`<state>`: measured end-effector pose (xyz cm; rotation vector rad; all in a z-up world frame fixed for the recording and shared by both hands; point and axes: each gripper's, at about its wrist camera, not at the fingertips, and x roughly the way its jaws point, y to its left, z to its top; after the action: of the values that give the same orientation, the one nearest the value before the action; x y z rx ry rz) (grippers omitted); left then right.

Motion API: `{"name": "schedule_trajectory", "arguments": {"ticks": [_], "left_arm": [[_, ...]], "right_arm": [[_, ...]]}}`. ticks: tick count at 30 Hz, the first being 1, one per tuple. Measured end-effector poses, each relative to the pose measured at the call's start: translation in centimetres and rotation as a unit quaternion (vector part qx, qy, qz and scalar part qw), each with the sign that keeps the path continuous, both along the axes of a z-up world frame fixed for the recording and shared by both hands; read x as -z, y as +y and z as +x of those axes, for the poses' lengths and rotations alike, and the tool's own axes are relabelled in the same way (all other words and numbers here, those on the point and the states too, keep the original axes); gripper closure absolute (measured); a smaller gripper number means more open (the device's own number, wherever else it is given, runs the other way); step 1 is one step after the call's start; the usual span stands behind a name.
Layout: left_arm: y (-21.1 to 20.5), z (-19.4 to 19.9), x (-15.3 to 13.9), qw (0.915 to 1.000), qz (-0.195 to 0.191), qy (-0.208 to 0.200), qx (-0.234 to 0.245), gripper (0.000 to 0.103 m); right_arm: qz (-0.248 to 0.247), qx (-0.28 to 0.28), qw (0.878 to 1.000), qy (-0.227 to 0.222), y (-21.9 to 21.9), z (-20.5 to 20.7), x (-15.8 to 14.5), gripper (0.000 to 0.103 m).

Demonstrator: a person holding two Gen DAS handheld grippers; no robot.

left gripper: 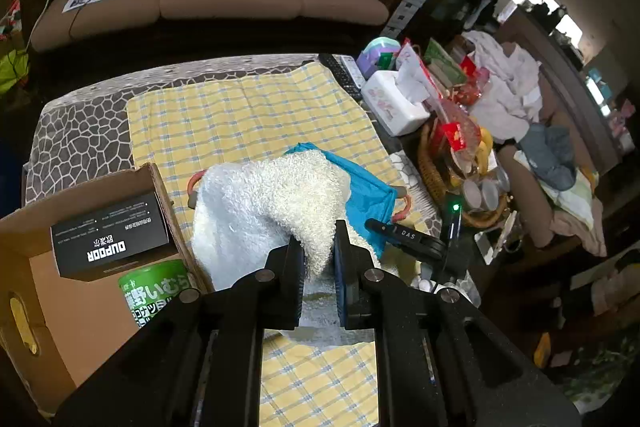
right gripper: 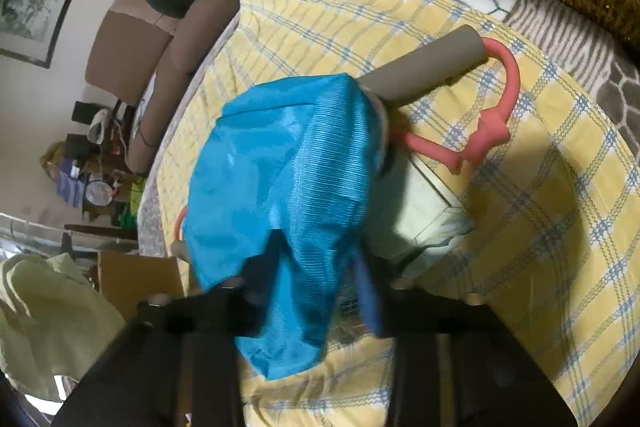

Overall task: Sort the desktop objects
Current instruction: 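Lift the towel and pouch with both grippers and carry them toward the cardboard box, then lower the towel into the box and open the left gripper while the right holds the pouch above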

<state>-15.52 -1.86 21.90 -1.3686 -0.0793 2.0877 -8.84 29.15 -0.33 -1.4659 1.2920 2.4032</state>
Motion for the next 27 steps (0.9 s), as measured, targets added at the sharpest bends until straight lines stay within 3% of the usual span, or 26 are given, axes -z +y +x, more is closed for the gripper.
{"name": "schedule_trajectory", "arguments": {"ticks": [7,14,21,27], "left_arm": [[-0.5,0.7,-0.3,1.0000,0.006,0.000,-0.002,0.091],[-2.9,1.9,-3.0,0.9996,0.018,0.015,-0.018,0.091],[-9.2,3.5,-5.7,0.9980,0.020,0.031,-0.051,0.091],[-16.8,4.5,-6.0,0.9952,0.006,0.039,-0.090,0.091]], "right_arm": [[0.008,0.002,0.999,0.042,-0.2,0.8,-3.3,0.090],[0.040,-0.037,0.994,0.095,-2.7,1.2,-11.7,0.091],[0.071,-0.068,0.984,0.149,-6.4,3.1,-20.5,0.092],[0.084,-0.105,0.974,0.183,-11.3,4.3,-26.3,0.092]]}}
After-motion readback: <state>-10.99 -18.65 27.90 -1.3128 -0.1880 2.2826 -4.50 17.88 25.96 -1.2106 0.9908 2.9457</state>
